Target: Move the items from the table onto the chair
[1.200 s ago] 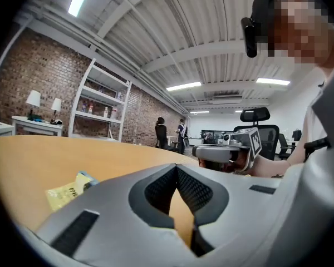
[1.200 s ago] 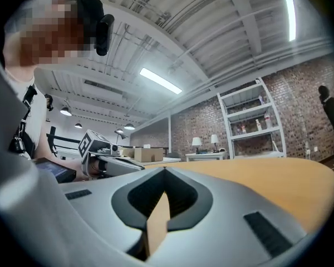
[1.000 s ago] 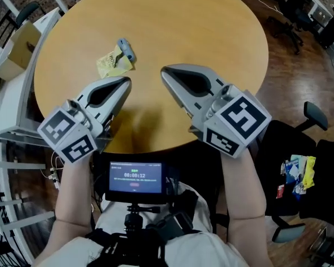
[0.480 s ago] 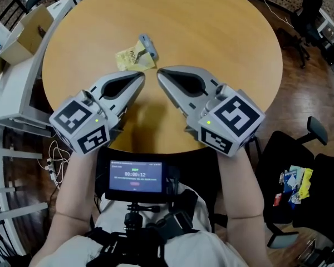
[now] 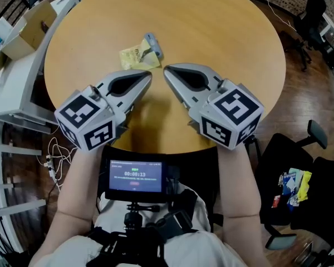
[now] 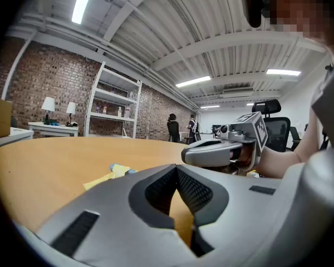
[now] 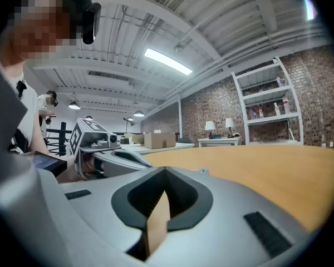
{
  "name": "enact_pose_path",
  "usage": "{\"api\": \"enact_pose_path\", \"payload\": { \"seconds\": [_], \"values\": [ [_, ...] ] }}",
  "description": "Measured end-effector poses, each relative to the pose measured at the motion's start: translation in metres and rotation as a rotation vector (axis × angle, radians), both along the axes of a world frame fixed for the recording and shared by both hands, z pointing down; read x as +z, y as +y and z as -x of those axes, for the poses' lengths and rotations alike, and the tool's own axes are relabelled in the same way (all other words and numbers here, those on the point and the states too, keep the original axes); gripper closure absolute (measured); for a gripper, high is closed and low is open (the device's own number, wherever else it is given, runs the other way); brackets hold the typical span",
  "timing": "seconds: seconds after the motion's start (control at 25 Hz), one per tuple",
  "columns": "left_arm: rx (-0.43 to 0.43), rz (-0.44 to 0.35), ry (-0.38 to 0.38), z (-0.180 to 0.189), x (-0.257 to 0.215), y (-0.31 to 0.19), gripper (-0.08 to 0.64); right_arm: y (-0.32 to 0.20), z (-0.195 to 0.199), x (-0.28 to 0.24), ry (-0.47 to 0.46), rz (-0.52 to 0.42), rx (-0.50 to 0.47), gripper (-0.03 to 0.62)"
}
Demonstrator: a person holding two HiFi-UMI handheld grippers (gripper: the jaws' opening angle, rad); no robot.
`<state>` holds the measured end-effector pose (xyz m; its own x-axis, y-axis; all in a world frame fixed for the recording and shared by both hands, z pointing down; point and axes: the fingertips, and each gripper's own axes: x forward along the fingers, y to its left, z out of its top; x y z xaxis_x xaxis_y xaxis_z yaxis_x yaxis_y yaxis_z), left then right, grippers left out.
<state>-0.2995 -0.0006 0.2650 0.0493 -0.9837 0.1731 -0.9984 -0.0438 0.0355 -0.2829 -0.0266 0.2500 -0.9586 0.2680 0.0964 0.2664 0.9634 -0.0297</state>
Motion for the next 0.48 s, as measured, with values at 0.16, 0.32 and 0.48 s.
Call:
{"api": "enact_pose_path", "payload": {
  "seconds": [0.16, 0.32, 0.48],
  "values": [
    [0.001, 0.000, -0.001, 0.0006, 0.0005, -0.0004, 0.554, -0.0003, 0.0024, 0.0060, 0.030, 0.001, -0.001, 0.588],
    [0.002, 0.001, 0.000, 0.0007, 0.0001, -0.0002, 0.554, -0.0005, 0.0028, 0.0057, 0.034, 0.007, 0.000, 0.588],
    [-0.001, -0.003, -0.002, 0.0010, -0.0005, -0.0001, 0.554, -0.0008, 0.0032, 0.0074, 0.040, 0.005, -0.005, 0.588]
  ]
}}
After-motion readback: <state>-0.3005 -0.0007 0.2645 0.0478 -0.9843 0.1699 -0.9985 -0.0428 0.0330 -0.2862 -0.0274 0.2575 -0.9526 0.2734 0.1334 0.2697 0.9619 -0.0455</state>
